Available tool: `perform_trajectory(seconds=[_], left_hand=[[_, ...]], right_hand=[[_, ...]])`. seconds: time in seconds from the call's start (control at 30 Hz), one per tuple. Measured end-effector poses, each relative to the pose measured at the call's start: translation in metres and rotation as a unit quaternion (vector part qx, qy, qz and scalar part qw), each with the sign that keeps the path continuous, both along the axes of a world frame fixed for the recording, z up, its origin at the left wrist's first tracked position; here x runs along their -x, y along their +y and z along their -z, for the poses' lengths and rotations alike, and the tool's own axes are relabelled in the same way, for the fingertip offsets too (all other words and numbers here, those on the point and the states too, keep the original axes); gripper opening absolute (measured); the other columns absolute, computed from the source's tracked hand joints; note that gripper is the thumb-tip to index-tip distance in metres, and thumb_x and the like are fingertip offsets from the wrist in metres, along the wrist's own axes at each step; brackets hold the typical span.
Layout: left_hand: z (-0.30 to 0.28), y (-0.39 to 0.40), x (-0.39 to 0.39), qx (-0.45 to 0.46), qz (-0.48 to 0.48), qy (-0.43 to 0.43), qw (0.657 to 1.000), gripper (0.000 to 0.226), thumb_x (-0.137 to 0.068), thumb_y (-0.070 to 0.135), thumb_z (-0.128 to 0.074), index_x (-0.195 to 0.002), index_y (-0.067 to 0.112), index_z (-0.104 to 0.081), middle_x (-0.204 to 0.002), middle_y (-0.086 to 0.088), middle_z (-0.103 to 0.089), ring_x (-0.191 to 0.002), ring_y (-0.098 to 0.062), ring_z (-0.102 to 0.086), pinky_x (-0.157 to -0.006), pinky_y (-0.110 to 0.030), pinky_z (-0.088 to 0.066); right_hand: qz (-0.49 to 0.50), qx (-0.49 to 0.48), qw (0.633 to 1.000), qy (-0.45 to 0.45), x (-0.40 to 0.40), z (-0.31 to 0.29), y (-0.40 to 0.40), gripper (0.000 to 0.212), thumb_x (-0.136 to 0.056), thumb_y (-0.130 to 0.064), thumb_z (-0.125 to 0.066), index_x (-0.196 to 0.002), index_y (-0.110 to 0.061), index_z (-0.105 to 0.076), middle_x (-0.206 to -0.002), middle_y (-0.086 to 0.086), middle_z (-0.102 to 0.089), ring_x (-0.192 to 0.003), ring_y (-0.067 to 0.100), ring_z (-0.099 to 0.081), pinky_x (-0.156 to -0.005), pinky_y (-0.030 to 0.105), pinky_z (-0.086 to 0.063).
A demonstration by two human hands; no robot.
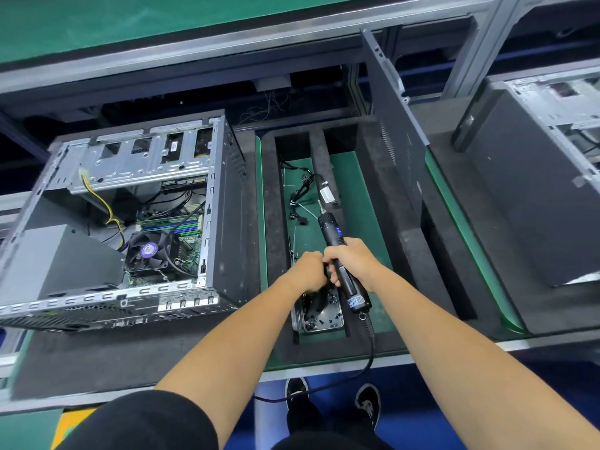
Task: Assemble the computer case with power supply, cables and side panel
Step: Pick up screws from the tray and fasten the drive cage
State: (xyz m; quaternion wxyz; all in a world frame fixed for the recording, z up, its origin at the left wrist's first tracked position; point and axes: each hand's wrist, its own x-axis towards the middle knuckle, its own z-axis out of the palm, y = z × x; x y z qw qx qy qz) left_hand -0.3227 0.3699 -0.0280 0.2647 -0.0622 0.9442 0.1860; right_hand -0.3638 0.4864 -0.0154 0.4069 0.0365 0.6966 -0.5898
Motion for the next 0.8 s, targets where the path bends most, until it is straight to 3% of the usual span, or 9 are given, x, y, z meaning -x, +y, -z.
perform_trajectory(seconds=[0.13, 0.23, 0.33, 0.5, 0.8], left_hand=[[0.004, 0.002, -0.003, 0.030, 0.009, -0.003, 1.000, 0.019, -0.087, -0.001, -0.045, -0.098, 0.008, -0.058, -0.107, -0.013, -0.059, -0.093, -0.028, -0.059, -0.079, -0.035, -0.051], [0.006, 0.005, -0.008, 0.082, 0.045, -0.012, 0.996, 0.029, -0.085, -0.002, -0.048, -0.112, 0.006, -0.054, -0.103, -0.012, -0.055, -0.092, -0.029, -0.059, -0.074, -0.037, -0.052], [0.009, 0.007, -0.010, 0.106, 0.062, -0.026, 0.992, 0.036, -0.086, -0.001, -0.049, -0.122, 0.005, -0.047, -0.112, -0.014, -0.056, -0.097, -0.031, -0.060, -0.070, -0.035, -0.046], [0.010, 0.009, -0.015, 0.147, 0.116, -0.054, 0.981, 0.034, -0.088, 0.000, -0.049, -0.122, 0.006, -0.048, -0.116, -0.011, -0.056, -0.103, -0.029, -0.060, -0.072, -0.034, -0.044], [0.013, 0.014, -0.026, 0.209, 0.248, -0.074, 0.943, 0.028, -0.090, 0.001, -0.051, -0.118, 0.004, -0.052, -0.108, -0.008, -0.060, -0.096, -0.029, -0.062, -0.068, -0.035, -0.045]], right_hand=[[0.001, 0.003, 1.000, -0.004, 0.001, 0.001, 0.001, 0.014, -0.075, -0.002, -0.064, -0.081, -0.006, -0.052, -0.054, 0.009, -0.055, -0.042, 0.024, -0.051, -0.043, 0.027, -0.045], [-0.002, 0.005, 1.000, -0.007, 0.001, 0.001, 0.000, 0.013, -0.073, -0.002, -0.063, -0.080, -0.005, -0.053, -0.054, 0.009, -0.055, -0.042, 0.024, -0.051, -0.043, 0.027, -0.045], [-0.004, 0.008, 1.000, -0.004, 0.001, 0.001, 0.001, 0.013, -0.072, -0.003, -0.064, -0.079, -0.005, -0.053, -0.054, 0.010, -0.056, -0.043, 0.025, -0.051, -0.044, 0.028, -0.045], [-0.001, 0.010, 1.000, -0.012, 0.002, 0.001, 0.001, 0.014, -0.074, -0.002, -0.064, -0.080, -0.006, -0.052, -0.055, 0.010, -0.054, -0.043, 0.025, -0.050, -0.045, 0.028, -0.045], [-0.004, 0.013, 1.000, -0.012, 0.002, 0.000, 0.003, 0.012, -0.077, -0.001, -0.063, -0.081, -0.005, -0.053, -0.057, 0.010, -0.055, -0.043, 0.025, -0.052, -0.045, 0.028, -0.046]])
